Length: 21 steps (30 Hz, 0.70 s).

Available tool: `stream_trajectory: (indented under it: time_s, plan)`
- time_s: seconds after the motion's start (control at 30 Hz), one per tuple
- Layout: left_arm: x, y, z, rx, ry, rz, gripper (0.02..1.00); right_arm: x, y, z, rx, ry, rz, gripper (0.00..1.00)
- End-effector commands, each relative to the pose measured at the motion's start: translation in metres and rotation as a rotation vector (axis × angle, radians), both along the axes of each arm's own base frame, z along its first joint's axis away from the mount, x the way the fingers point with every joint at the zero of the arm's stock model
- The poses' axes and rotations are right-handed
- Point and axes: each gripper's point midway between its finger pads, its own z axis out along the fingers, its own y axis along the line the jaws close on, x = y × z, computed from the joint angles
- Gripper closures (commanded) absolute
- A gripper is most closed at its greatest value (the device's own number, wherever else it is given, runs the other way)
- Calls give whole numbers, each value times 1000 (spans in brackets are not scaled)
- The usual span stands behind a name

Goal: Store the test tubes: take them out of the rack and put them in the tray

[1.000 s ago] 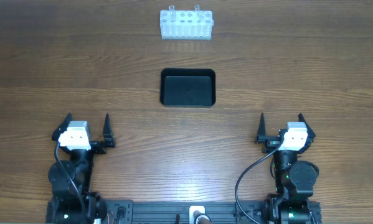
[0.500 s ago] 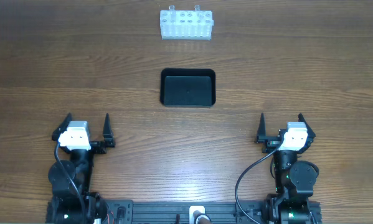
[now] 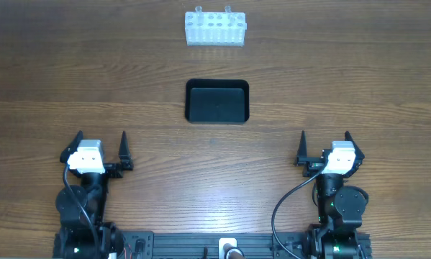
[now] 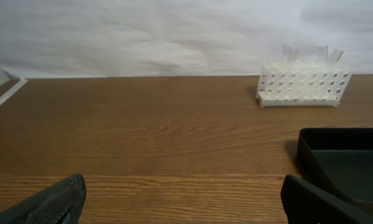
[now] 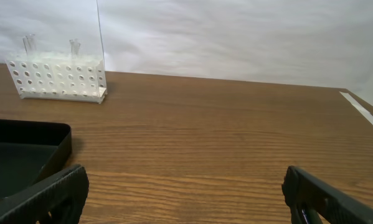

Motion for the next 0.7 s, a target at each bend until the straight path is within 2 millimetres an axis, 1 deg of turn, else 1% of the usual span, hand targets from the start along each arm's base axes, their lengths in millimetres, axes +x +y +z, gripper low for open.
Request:
stream_trajectory:
  time_s: [0.03,0.17,0.27,0.47,0.7]
  plan:
    - [-1,3,0,-76,-4,31,20,0,0,-2,-1,0,2,7]
    - [1,3,-3,-170,11,44,18,0,0,-2,-1,0,2,7]
    - [7,2,-5,-215,22,41,18,0,0,-2,-1,0,2,9]
    - [28,-7,9,-219,-22,-27,18,0,0,-2,-1,0,2,7]
    - [45,-25,24,-221,-81,-141,18,0,0,-2,-1,0,2,9]
